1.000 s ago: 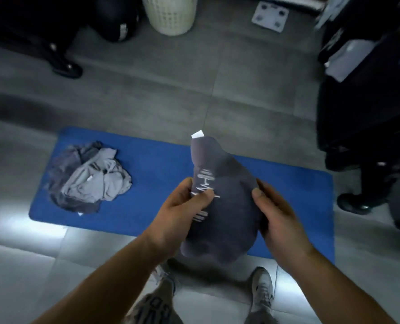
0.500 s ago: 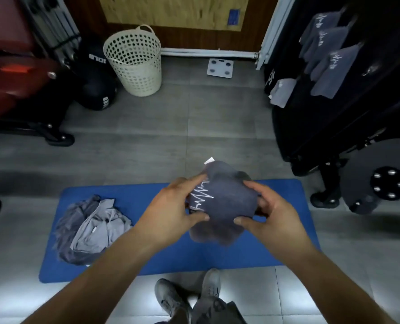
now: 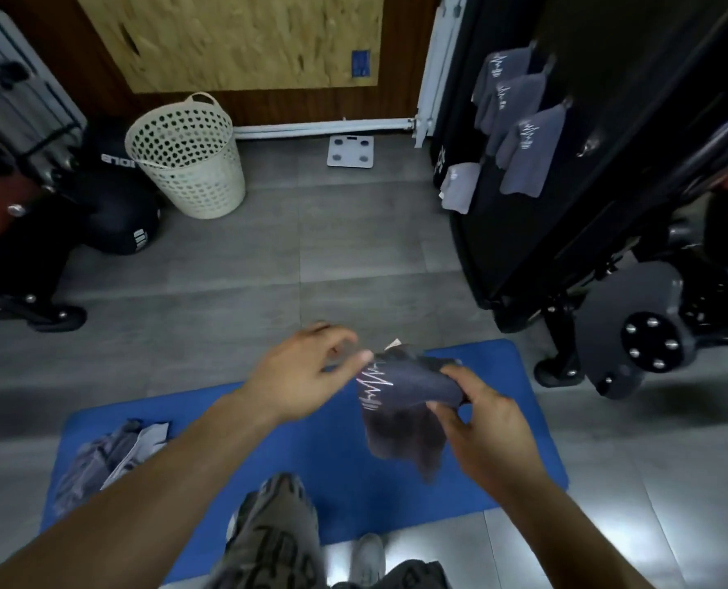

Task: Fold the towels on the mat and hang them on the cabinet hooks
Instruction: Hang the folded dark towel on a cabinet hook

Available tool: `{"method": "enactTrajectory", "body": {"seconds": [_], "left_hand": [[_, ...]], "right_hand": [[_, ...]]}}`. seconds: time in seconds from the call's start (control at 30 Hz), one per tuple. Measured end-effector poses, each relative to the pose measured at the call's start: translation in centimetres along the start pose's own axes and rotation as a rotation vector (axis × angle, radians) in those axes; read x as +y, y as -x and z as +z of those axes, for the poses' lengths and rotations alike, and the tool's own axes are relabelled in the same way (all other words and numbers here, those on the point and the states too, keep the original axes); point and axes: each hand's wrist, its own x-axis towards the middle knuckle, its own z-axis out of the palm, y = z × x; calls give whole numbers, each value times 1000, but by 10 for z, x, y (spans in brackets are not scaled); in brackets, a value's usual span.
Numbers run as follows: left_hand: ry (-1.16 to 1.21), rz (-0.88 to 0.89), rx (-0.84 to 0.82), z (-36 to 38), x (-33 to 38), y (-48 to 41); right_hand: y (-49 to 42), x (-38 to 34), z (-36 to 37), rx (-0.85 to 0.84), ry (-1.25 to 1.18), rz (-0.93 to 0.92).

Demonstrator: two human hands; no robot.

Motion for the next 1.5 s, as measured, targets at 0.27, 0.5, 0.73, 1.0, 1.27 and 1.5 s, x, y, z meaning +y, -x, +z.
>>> {"method": "enactTrajectory", "body": {"seconds": [0.27, 0.5, 0.73, 1.0, 1.27, 1.5], "left_hand": [[-396, 98, 4, -54, -24, -189], [-535, 340, -141, -105, -15, -431], [-651, 645, -246, -128, 62, -613], [-669, 959, -338, -81, 185, -713], [-641, 1054, -475, -22, 258, -771], [-227, 971, -983, 17, 282, -807]], "right_hand": [[-117, 6, -21, 227, -103, 182], [-289, -2, -43, 408, -487, 399], [-407, -16, -92, 603, -622, 459], [-474, 25, -158, 712, -606, 520], [-528, 101, -191, 480, -633, 602], [-574, 149, -217, 355, -593, 580]]}}
